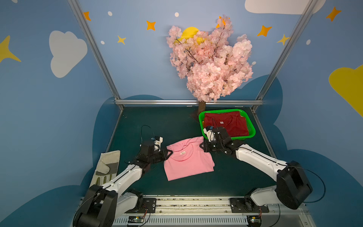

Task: Put the folded t-shirts into the basket
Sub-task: Pick up the T-shirt from the center of the board, then place the T-shirt in the bin.

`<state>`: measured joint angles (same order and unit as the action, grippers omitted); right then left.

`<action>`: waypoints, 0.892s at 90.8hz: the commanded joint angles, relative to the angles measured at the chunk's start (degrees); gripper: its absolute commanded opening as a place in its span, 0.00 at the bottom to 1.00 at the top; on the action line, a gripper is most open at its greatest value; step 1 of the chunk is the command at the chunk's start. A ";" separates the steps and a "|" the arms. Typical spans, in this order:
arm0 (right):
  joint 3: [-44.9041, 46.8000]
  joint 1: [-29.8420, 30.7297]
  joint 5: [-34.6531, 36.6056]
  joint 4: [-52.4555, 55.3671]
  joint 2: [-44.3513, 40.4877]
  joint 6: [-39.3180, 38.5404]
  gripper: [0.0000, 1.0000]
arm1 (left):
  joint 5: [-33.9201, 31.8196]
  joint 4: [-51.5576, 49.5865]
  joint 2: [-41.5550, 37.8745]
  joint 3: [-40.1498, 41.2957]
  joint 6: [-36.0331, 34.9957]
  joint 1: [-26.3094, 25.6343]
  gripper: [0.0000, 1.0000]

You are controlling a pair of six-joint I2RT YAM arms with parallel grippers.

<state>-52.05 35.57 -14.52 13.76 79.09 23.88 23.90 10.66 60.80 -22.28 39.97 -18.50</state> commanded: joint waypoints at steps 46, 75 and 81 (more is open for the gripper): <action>-11.07 -16.45 -3.00 15.86 -12.12 -8.63 0.00 | -18.23 -2.31 5.02 -27.24 -1.68 -18.53 0.02; -24.48 -31.88 -4.96 22.72 -7.21 -13.43 0.00 | -20.90 -2.09 27.13 -50.85 -4.14 -21.49 0.03; -27.97 -34.70 -5.07 23.05 -4.12 -14.55 0.00 | -20.83 -2.99 32.08 -56.11 -4.51 -21.61 0.02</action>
<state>-75.31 4.67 -18.65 34.50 71.20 12.62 4.19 7.33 87.44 -72.07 37.43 -39.92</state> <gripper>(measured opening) 0.110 0.101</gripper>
